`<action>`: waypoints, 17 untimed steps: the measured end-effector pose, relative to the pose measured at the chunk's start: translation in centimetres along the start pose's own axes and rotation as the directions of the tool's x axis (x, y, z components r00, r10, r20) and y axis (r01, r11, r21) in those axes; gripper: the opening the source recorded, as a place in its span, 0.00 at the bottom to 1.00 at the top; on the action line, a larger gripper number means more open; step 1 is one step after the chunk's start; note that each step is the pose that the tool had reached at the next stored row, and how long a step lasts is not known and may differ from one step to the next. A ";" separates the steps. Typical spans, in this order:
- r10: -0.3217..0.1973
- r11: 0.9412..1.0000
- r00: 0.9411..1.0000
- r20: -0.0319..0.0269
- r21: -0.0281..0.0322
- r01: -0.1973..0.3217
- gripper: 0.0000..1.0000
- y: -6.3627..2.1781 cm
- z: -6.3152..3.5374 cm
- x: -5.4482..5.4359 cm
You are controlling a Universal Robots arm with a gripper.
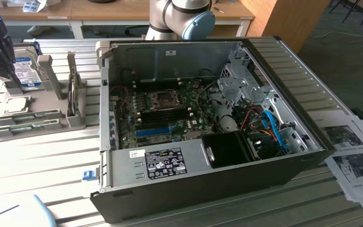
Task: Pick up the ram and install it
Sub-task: 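Pick up the ram and move it above insertion slot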
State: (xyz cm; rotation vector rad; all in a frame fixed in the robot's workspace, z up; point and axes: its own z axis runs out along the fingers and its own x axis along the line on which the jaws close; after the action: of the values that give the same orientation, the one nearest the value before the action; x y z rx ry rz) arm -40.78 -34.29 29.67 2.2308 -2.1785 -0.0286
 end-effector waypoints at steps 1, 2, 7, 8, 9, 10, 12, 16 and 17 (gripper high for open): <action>0.000 1.000 1.000 0.000 0.000 0.000 0.10 0.00 0.00 0.0; 0.000 1.000 1.000 0.000 0.000 0.000 0.10 0.00 0.00 0.0; 0.000 1.000 1.000 0.000 0.000 0.000 0.29 0.00 0.00 0.0; 0.000 1.000 1.000 0.000 0.000 0.000 0.29 0.00 0.00 0.0; 0.000 1.000 1.000 0.000 0.000 0.000 0.29 0.00 0.00 0.0; 0.000 1.000 1.000 0.000 0.000 0.000 0.29 0.00 0.00 0.0; 0.000 1.000 1.000 0.000 0.000 0.000 0.29 0.00 0.00 0.0; 0.000 1.000 1.000 0.000 0.000 0.000 0.29 0.00 0.01 0.0; 0.000 1.000 1.000 0.000 0.000 0.000 0.29 0.00 0.00 0.1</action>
State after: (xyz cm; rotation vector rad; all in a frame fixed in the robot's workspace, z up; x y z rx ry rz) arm -40.78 -34.36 29.66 2.2308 -2.1786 -0.0285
